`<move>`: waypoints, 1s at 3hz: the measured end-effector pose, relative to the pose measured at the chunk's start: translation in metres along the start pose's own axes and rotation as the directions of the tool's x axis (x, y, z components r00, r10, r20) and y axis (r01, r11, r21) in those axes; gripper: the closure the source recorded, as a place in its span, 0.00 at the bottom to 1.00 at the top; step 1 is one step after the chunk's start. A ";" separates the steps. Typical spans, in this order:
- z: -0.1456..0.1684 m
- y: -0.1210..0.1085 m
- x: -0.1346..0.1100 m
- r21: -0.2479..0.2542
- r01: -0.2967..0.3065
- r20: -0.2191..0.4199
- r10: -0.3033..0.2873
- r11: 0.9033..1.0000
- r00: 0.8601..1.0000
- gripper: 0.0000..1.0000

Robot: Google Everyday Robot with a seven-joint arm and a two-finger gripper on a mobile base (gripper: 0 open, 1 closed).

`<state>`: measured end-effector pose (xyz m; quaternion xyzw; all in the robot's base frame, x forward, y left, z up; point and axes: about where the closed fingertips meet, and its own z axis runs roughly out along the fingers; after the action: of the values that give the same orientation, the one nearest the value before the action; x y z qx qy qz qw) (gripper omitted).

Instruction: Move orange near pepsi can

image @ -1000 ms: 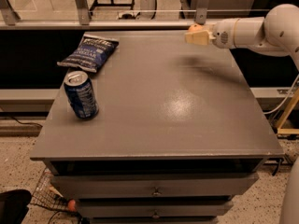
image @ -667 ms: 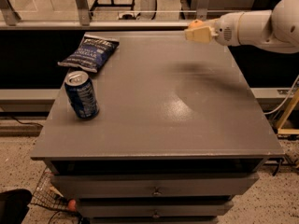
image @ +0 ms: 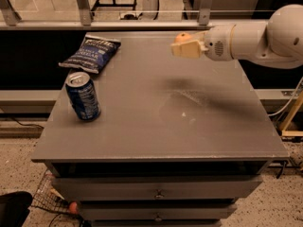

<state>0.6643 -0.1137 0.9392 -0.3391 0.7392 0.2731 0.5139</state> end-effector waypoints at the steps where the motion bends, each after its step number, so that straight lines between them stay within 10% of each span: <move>1: 0.010 0.048 0.006 -0.088 -0.024 0.019 0.025 0.996 1.000 1.00; 3: 0.035 0.120 0.029 -0.238 -0.074 0.016 0.080 0.968 0.997 1.00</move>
Offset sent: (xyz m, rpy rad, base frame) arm -0.0908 0.1010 -0.0240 0.1561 0.0942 0.2332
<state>0.5837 -0.0196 0.9070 -0.3654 0.7073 0.3835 0.4682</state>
